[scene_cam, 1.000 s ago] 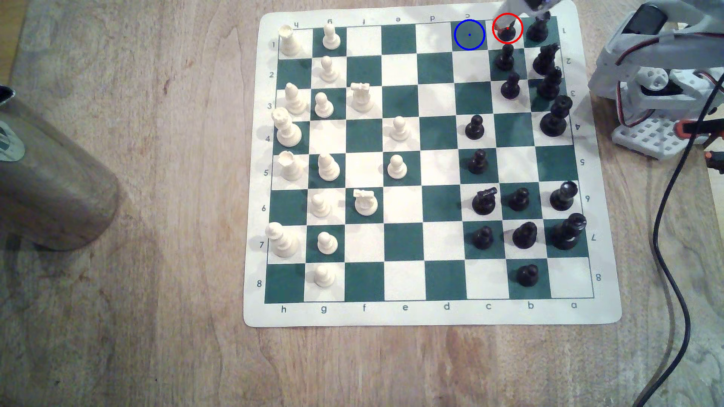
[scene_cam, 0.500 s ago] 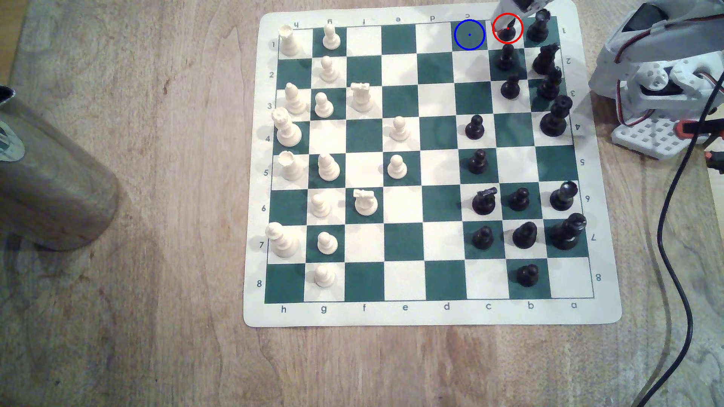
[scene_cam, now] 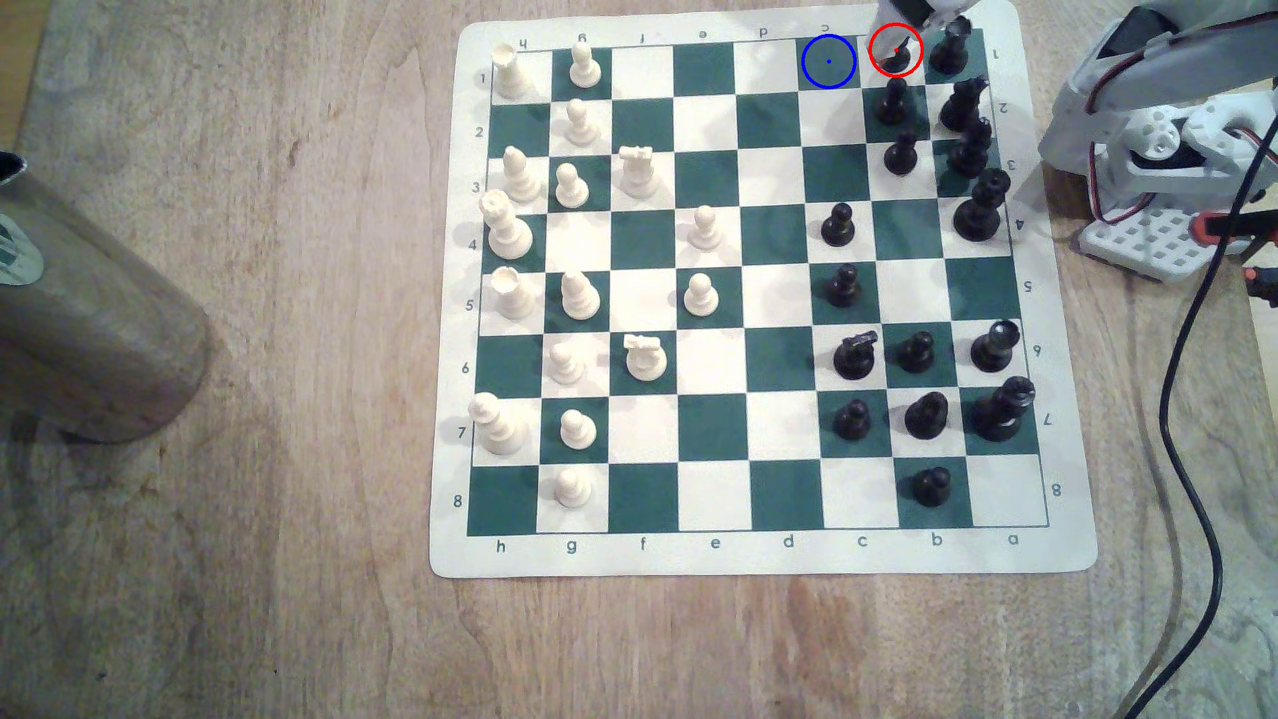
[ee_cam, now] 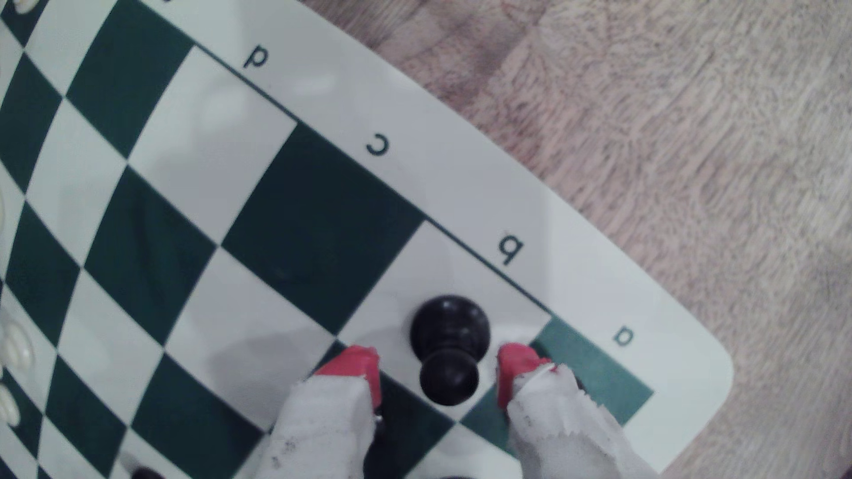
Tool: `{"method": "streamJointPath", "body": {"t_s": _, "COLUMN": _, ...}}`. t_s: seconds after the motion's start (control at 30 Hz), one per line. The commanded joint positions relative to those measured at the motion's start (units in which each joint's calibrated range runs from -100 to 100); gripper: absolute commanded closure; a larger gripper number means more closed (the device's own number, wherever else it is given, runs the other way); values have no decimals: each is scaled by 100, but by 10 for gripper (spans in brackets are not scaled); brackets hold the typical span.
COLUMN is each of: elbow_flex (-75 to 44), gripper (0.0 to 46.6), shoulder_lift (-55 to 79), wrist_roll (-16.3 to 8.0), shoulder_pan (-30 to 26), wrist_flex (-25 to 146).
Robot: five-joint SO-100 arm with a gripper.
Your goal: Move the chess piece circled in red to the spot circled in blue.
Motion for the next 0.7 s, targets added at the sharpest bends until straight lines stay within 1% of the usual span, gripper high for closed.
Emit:
{"method": "streamJointPath", "body": {"t_s": 0.0, "elbow_flex": -93, "gripper": 341, "shoulder_lift": -2, "wrist_roll": -24, "shoulder_pan": -13, "wrist_flex": -95}}
{"method": "streamJointPath", "body": {"t_s": 0.1, "elbow_flex": -93, "gripper": 344, "shoulder_lift": 7, "wrist_roll": -20, "shoulder_pan": -13, "wrist_flex": -103}}
{"method": "streamJointPath", "body": {"t_s": 0.2, "elbow_flex": -93, "gripper": 363, "shoulder_lift": -2, "wrist_roll": -15, "shoulder_pan": -13, "wrist_flex": -136}}
{"method": "streamJointPath", "body": {"t_s": 0.27, "elbow_flex": -93, "gripper": 393, "shoulder_lift": -10, "wrist_roll": -15, "shoulder_pan": -13, "wrist_flex": -136}}
{"method": "streamJointPath", "body": {"t_s": 0.37, "elbow_flex": -75, "gripper": 457, "shoulder_lift": -35, "wrist_roll": -24, "shoulder_pan": -29, "wrist_flex": -144}}
{"method": "streamJointPath", "body": {"t_s": 0.43, "elbow_flex": -66, "gripper": 464, "shoulder_lift": -61, "wrist_roll": -29, "shoulder_pan": -45, "wrist_flex": -144}}
{"method": "streamJointPath", "body": {"t_s": 0.67, "elbow_flex": -175, "gripper": 464, "shoulder_lift": -197, "wrist_roll": -29, "shoulder_pan": -29, "wrist_flex": -119}}
